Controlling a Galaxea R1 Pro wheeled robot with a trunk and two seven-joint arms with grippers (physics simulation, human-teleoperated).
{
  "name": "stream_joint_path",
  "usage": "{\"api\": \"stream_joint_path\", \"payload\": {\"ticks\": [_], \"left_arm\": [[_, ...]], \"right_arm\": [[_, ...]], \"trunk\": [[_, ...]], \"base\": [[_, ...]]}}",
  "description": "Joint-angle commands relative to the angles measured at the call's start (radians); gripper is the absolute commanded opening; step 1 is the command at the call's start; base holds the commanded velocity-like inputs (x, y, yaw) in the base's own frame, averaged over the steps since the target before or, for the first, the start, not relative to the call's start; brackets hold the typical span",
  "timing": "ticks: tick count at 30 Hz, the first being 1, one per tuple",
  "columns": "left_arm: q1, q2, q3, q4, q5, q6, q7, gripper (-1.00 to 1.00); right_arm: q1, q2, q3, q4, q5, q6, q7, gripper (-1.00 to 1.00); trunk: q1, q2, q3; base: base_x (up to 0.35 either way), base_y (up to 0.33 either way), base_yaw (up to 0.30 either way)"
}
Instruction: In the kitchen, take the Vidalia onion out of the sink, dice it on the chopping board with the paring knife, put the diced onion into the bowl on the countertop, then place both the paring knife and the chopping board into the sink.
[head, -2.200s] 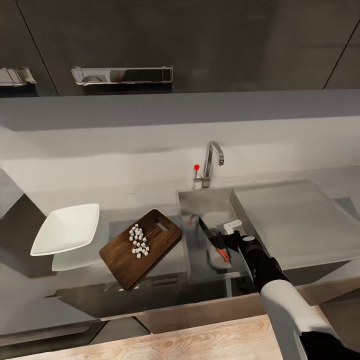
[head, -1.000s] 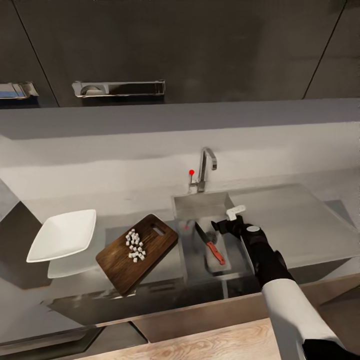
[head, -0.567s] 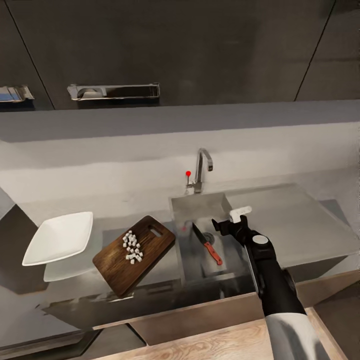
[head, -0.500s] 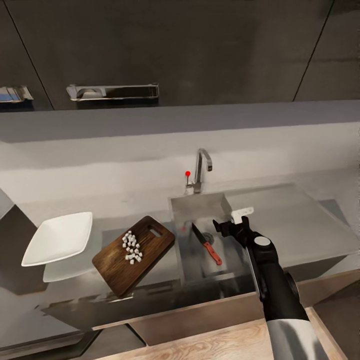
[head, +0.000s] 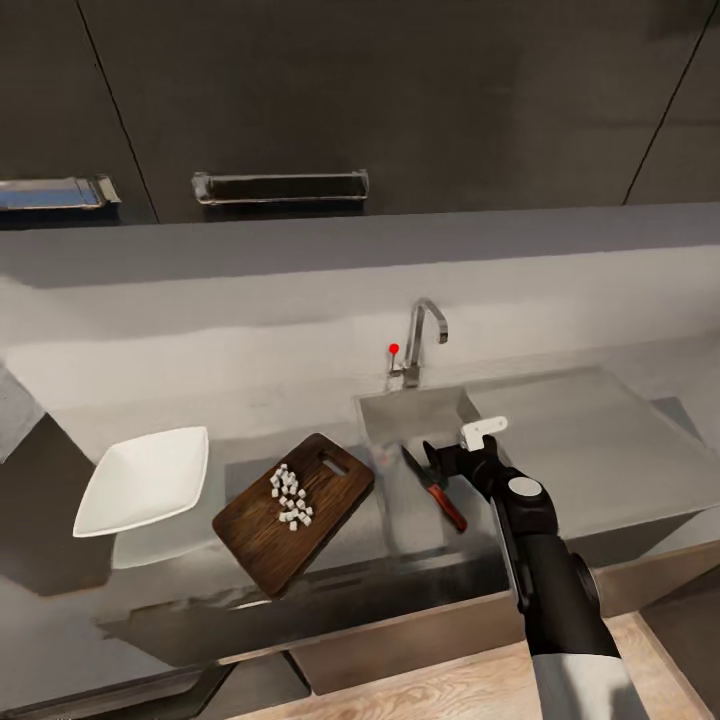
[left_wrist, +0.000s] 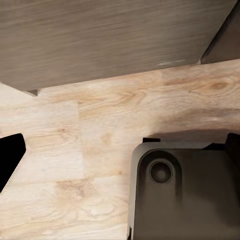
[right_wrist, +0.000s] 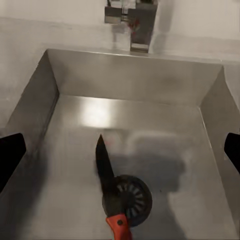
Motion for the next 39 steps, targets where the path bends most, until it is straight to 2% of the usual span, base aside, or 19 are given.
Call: {"api": "stream_joint_path", "payload": {"ticks": [1,5,22,39], "left_arm": [[0.0,0.001,-0.009,-0.002,0.009,-0.001,0.003,1.0],[0.0,0.001,-0.009,-0.002,0.009,-0.001,0.003,1.0],[0.0,0.001,-0.009,-0.002,0.009,-0.001,0.003,1.0],[0.0,0.0,-0.009,-0.002,0.009,-0.001,0.003,1.0]], "right_arm": [[-0.001,0.001,-0.003,-0.001,0.01,0.003,0.01,1.0],[-0.001,0.001,-0.003,0.0,0.01,0.003,0.01,1.0],[-0.001,0.001,-0.003,0.008,0.01,0.003,0.009,1.0],[-0.001,0.001,-0.003,0.018,0.01,0.003,0.008,1.0]], "trunk": [[0.001,-0.002,-0.002],[0.001,-0.002,-0.002],[0.001,-0.002,-0.002],[0.001,-0.002,-0.002]], "base": [[0.0,0.298,0.105],[0.0,0.166,0.193],[0.0,0.004,0.231],[0.0,0.0,0.052]]}}
